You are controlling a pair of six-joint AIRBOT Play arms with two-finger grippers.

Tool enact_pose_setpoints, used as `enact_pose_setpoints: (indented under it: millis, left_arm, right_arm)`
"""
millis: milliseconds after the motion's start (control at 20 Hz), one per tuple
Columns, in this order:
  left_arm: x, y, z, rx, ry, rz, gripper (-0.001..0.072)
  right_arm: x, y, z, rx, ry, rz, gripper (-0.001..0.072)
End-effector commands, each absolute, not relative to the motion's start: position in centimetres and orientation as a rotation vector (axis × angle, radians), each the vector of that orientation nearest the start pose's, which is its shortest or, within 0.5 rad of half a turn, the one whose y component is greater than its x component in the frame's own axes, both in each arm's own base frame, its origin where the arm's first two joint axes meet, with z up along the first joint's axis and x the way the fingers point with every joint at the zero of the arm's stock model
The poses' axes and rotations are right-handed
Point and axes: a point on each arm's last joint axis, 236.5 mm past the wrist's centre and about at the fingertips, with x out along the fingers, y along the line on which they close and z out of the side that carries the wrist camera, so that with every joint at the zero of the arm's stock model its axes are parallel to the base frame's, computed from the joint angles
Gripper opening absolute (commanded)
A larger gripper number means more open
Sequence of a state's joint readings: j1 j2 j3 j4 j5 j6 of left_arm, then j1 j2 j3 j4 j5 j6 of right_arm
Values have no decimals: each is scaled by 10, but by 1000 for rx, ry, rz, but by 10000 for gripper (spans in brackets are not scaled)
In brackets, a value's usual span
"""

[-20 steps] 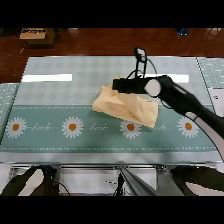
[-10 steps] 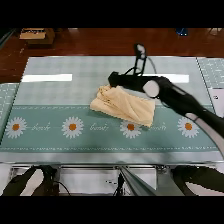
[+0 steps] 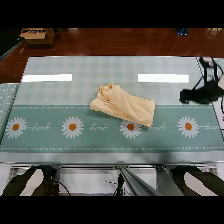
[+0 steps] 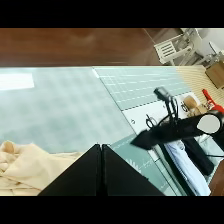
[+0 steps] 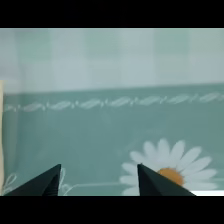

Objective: Fold the shirts.

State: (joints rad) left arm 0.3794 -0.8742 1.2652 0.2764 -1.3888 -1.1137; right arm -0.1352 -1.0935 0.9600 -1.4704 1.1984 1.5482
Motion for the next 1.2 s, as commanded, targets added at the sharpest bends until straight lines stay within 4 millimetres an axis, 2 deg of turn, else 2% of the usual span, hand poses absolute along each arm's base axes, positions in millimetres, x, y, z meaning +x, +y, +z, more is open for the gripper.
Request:
enact_pose_setpoints:
  millis: [0,200,350,450,600,650,700,750,850,950,1050,1150]
  left_arm:
    - [317,-113,320,-528,477,-799,17]
    - [319,-108,310,-499,504,-766,18]
    - [319,-108,310,-499,504,-766,18]
    - [319,-108,310,-498,505,-764,18]
    - [321,-107,308,-502,510,-763,18]
    - [321,-107,308,-502,510,-763,18]
    - [321,-107,308,-502,510,-763,18]
    - [321,-107,308,-502,510,-763,18]
    - [321,-107,308,-501,511,-762,17]
    - [322,-105,305,-493,518,-752,18]
    - [324,-100,296,-468,540,-723,18]
    - [328,-91,283,-426,571,-670,18]
  right_arm:
    - [292,30,-26,684,1318,174,538]
    - [289,61,-59,779,1263,201,541]
    - [300,75,-71,745,1213,188,541]
    - [306,94,-82,758,1223,199,541]
    - [307,134,-112,822,1288,225,534]
    - [311,145,-119,850,1286,230,470]
    - [316,152,-121,873,1270,237,290]
    - [321,159,-116,893,1242,263,41]
    - [332,166,-87,853,1171,383,27]
    - [341,157,-44,769,1099,477,26]
    - [354,122,11,682,1001,449,26]
    - [366,63,65,621,893,290,26]
